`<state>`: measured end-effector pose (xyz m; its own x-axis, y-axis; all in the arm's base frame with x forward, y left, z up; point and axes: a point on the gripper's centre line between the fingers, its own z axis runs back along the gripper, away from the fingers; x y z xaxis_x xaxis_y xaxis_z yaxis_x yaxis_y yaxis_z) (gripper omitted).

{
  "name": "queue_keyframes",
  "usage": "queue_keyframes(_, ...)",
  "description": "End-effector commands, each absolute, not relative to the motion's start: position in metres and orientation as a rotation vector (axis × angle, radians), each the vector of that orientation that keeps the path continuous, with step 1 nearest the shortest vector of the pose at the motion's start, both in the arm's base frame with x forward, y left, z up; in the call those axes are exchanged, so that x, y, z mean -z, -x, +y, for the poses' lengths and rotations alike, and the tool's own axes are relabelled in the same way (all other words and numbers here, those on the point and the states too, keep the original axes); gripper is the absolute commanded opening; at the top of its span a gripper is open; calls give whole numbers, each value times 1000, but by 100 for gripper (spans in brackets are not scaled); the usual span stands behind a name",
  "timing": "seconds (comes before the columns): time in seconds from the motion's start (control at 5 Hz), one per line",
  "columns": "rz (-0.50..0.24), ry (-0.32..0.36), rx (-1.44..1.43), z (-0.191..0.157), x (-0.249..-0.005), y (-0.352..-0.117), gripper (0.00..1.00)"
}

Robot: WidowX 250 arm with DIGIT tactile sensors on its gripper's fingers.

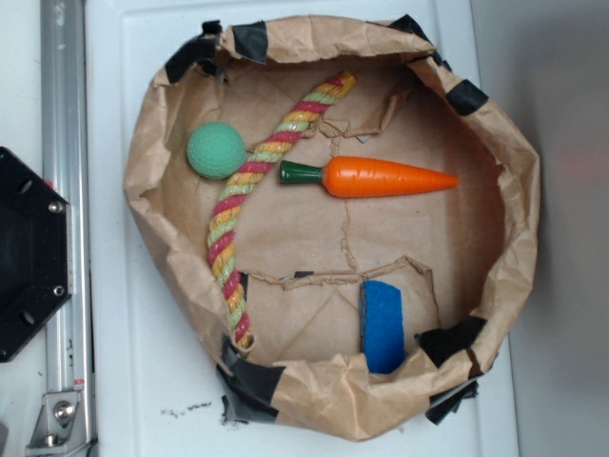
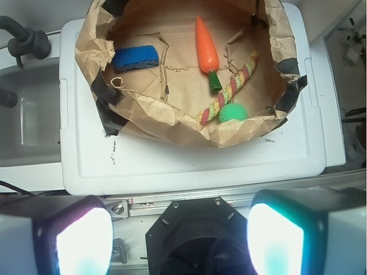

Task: Grab the blue sponge.

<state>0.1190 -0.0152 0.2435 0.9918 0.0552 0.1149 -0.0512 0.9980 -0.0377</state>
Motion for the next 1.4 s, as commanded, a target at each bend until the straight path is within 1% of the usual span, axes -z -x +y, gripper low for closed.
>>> queue_keyframes(0.0, -116, 35, -53, -15, -243, -119, 100)
queue_keyframes(0.2, -192, 27, 12, -21, -231, -169, 100)
queue_keyframes(0.4, -208, 57, -83, -19, -218, -199, 100)
queue_keyframes(0.6, -120, 155, -353, -22, -191, -222, 100)
queue_keyframes(0.8, -138, 207, -606, -29, -173, -241, 100)
queue_keyframes(1.0, -48, 202, -853, -31, -143, -263, 100)
queue_keyframes(1.2, -44, 156, -1028, -24, -114, -273, 100)
